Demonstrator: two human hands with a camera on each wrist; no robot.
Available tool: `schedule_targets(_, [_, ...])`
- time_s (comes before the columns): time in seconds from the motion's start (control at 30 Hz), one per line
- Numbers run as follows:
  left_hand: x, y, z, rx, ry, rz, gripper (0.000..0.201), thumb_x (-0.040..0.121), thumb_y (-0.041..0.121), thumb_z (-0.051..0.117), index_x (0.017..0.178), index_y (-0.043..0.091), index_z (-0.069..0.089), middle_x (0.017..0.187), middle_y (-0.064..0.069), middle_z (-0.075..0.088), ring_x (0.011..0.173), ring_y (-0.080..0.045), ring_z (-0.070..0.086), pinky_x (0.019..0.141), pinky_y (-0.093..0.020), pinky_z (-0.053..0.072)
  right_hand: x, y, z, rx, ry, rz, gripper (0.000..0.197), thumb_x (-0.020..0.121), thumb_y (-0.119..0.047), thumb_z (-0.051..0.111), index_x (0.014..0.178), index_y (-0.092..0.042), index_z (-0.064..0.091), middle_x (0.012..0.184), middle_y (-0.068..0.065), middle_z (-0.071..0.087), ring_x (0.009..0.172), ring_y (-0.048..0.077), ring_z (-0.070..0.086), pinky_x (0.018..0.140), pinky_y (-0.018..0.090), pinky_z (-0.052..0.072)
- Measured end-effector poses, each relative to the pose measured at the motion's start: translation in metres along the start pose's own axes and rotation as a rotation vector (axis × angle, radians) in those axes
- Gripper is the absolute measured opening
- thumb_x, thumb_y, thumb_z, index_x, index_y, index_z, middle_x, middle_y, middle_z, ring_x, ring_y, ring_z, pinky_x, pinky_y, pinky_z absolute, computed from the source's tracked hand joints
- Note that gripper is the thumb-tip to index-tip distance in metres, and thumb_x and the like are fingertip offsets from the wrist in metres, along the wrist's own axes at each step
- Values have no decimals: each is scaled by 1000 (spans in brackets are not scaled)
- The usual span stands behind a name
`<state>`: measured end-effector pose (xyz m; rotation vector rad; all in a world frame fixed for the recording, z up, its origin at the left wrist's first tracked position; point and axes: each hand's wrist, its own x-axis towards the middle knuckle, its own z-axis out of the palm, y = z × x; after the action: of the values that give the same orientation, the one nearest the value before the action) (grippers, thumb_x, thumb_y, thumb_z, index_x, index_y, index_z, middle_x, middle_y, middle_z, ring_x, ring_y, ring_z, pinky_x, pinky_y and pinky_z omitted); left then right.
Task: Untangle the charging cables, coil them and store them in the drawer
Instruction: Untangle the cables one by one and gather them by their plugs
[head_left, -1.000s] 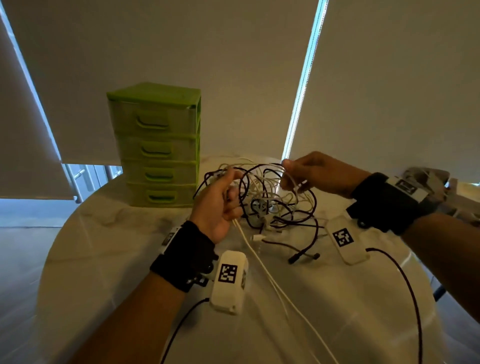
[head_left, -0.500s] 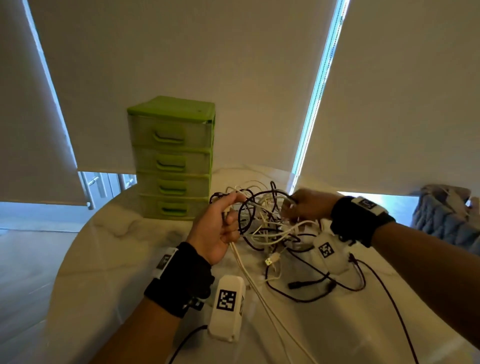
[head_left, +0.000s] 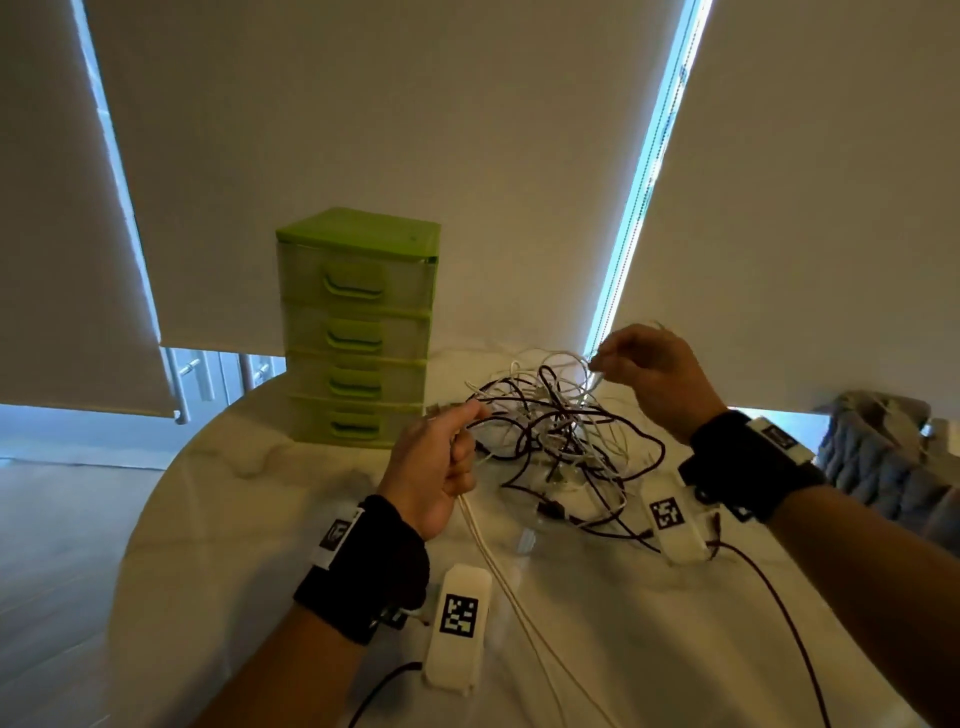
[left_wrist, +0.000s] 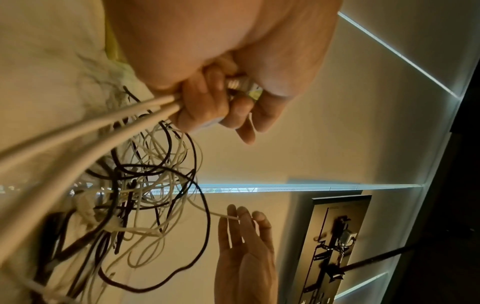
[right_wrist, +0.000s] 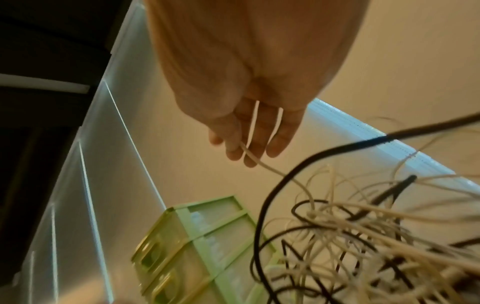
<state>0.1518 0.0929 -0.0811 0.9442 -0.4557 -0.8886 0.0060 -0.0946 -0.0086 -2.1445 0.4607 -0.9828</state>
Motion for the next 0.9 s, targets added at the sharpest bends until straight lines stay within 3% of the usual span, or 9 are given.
schedule_targets(0.1, [-4, -2, 5, 52, -34, 45, 8, 93, 18, 60, 86, 13, 61, 51, 5, 29, 40, -6, 21, 38, -19, 13, -19, 1, 13, -4, -102, -135, 32, 90, 6, 53, 76, -22, 48, 78, 5, 63, 78, 24, 65, 76, 36, 54])
schedule_targets(0.17, [-7, -4, 9, 87, -75, 83, 7, 90, 18, 63, 85, 16, 60, 54, 5, 28, 43, -7, 19, 40, -21, 13, -36, -4, 26, -253, -278, -286, 34, 85, 1, 40, 73, -30, 41, 76, -2, 58, 75, 20, 58, 69, 30, 50])
schedule_targets(0.27, [-9, -7, 13, 121, -108, 123, 11, 91, 18, 63, 100, 11, 63, 60, 4, 26, 46, -6, 19, 41, -20, 15, -51, -14, 36, -455, -477, -395, 16, 75, -10, 27, 72, -25, 34, 71, -2, 47, 66, 18, 43, 58, 22, 37])
schedule_targets(0.33, [-10, -9, 15, 138, -134, 157, 20, 90, 13, 63, 109, 11, 64, 60, 5, 30, 46, -5, 23, 42, -19, 19, -50, -17, 39, -488, -487, -422, 13, 80, -13, 28, 74, -21, 37, 70, 1, 47, 65, 21, 42, 58, 28, 38])
schedule_targets(0.43, [-13, -11, 19, 130, -219, 239, 35, 81, 9, 67, 115, 11, 62, 63, 5, 39, 49, -5, 31, 43, -18, 27, -47, -15, 37, -516, -486, -430, 17, 91, -1, 42, 83, -16, 46, 71, 3, 51, 64, 20, 47, 56, 33, 42])
schedule_targets(0.53, [-15, -10, 22, 153, -185, 287, 16, 88, 6, 61, 101, 12, 67, 63, 3, 39, 47, -5, 30, 43, -18, 27, -49, -19, 40, -492, -534, -471, 17, 91, 2, 44, 97, -12, 52, 81, -4, 59, 69, 12, 55, 62, 26, 47])
schedule_targets(0.67, [-15, -8, 21, 88, -115, 228, 14, 97, 11, 50, 88, 10, 61, 56, 6, 28, 43, -3, 23, 41, -17, 23, -53, -20, 40, -439, -559, -446, 20, 93, 2, 45, 100, -16, 49, 79, -19, 51, 68, 2, 51, 62, 13, 38])
schedule_targets(0.8, [-16, -7, 21, 31, -106, 186, 19, 101, 12, 41, 90, 10, 57, 64, 1, 50, 42, -1, 30, 43, -16, 24, -53, -25, 35, -437, -608, -392, 22, 92, 1, 47, 103, -17, 53, 85, -15, 58, 76, 7, 57, 66, 21, 46])
schedule_targets(0.9, [-17, -4, 20, 34, -140, 145, 21, 103, 11, 36, 91, 9, 53, 58, 2, 50, 42, -1, 33, 43, -16, 25, -50, -39, 32, -468, -572, -305, 10, 96, -17, 56, 102, -21, 63, 89, -13, 64, 83, 1, 60, 74, 20, 47])
